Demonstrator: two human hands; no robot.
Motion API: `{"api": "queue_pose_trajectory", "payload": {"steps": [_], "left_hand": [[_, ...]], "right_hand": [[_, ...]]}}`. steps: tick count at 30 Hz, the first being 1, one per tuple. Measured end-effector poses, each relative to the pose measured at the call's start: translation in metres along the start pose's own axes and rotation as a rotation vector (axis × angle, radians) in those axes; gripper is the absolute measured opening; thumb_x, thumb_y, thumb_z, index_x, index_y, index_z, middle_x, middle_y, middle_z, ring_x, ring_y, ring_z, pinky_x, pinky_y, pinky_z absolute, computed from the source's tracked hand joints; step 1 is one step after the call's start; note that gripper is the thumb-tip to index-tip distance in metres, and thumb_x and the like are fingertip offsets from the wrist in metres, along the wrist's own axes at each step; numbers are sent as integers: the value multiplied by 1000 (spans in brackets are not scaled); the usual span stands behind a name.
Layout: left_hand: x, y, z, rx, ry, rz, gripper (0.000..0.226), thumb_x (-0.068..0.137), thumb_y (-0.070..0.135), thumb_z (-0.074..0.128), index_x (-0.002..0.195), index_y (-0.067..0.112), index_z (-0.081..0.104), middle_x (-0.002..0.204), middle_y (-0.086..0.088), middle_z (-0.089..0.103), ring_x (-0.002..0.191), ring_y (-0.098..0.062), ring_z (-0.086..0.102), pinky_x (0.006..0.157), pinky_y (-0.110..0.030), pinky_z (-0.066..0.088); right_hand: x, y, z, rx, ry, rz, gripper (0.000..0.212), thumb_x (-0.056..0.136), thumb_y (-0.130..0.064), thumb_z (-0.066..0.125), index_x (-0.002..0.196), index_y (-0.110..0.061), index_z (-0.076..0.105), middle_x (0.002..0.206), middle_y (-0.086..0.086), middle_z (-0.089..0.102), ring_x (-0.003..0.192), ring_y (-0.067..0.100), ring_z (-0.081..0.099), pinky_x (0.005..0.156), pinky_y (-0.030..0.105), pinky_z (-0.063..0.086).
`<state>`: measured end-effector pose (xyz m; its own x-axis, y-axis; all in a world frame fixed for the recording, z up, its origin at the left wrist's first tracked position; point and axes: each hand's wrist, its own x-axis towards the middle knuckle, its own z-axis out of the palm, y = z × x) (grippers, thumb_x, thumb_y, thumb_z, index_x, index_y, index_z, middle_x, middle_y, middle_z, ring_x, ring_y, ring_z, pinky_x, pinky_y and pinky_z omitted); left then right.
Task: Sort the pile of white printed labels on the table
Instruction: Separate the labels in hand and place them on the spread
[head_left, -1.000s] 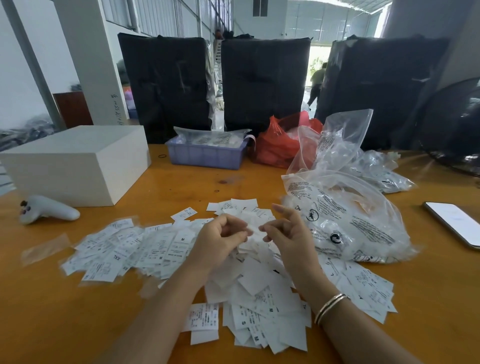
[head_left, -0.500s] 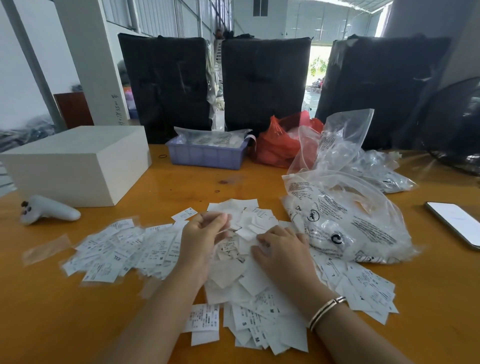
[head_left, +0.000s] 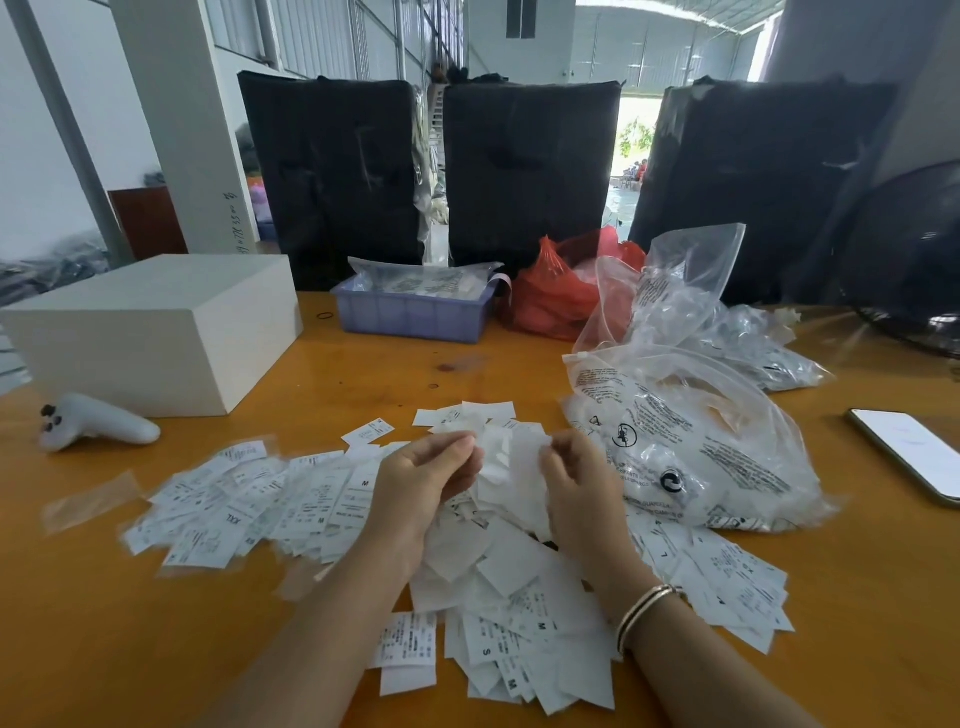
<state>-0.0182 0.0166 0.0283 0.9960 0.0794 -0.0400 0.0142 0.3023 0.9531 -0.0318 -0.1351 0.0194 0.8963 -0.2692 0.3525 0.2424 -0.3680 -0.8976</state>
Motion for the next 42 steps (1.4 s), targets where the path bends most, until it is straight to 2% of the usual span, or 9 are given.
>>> {"api": "queue_pose_trajectory", "payload": {"steps": [5, 10, 15, 20, 25, 30, 35, 39, 42], "left_hand": [[-4, 2, 3, 34, -10, -15, 19, 73, 30, 75, 83, 14, 75, 80, -2, 75, 72, -10, 71, 61, -18, 54], [-6, 4, 5, 25, -70, -25, 22, 65, 45, 70, 71, 26, 78, 77, 9, 73, 80, -9, 64, 68, -23, 48], [-9, 4, 6, 44, -125, -14, 26, 65, 48, 67, 78, 29, 79, 76, 11, 73, 80, -9, 63, 70, -23, 48], [-13, 2, 8, 196, -155, 50, 26, 66, 55, 62, 75, 36, 78, 80, 11, 74, 69, 2, 65, 62, -13, 49], [-13, 2, 9, 228, -143, 64, 25, 65, 54, 64, 73, 34, 78, 77, 9, 74, 67, 2, 64, 58, -11, 48], [-11, 0, 10, 232, -135, 55, 20, 76, 44, 66, 73, 29, 78, 77, 7, 74, 66, 2, 64, 58, -10, 48], [-10, -2, 10, 300, -122, 75, 21, 78, 47, 65, 76, 30, 77, 77, 10, 74, 69, 3, 65, 62, -11, 49], [-10, -2, 11, 321, -130, 102, 20, 79, 45, 65, 77, 28, 75, 73, 12, 73, 66, 4, 64, 60, -9, 49], [-10, -2, 12, 324, -118, 106, 16, 85, 37, 66, 76, 27, 74, 70, 13, 73, 63, 4, 64, 57, -7, 47]], "right_hand": [[2, 4, -6, 444, 20, 111, 20, 87, -1, 59, 88, -20, 62, 79, -8, 68, 77, 7, 63, 68, 17, 51], [1, 0, -8, 467, 30, 59, 40, 85, 5, 58, 71, -30, 73, 87, -5, 58, 71, -1, 54, 62, 12, 45], [-1, -3, -8, 496, 60, 56, 44, 86, 5, 55, 73, -32, 73, 67, -13, 64, 61, 2, 52, 59, 13, 45], [-5, -6, -9, 501, 32, 21, 47, 88, 8, 51, 76, -31, 74, 55, -2, 63, 52, 10, 57, 53, 15, 47], [-7, -5, -9, 553, -15, 0, 32, 94, -4, 47, 99, -23, 73, 95, -5, 73, 84, 12, 67, 76, 18, 52], [-5, -7, -7, 601, 7, 88, 31, 87, -5, 63, 88, -33, 76, 89, -9, 74, 84, 4, 68, 71, 11, 50], [-7, -6, -4, 672, 28, 151, 43, 83, -2, 66, 109, -36, 60, 71, 3, 60, 77, 17, 68, 72, 23, 54], [-11, -9, -1, 668, -5, 182, 46, 82, -1, 68, 120, -22, 54, 87, 12, 69, 88, 23, 69, 78, 30, 56], [-14, -12, -1, 699, -62, 223, 28, 83, -3, 66, 109, -12, 59, 94, 6, 73, 91, 20, 69, 80, 34, 55]]}}
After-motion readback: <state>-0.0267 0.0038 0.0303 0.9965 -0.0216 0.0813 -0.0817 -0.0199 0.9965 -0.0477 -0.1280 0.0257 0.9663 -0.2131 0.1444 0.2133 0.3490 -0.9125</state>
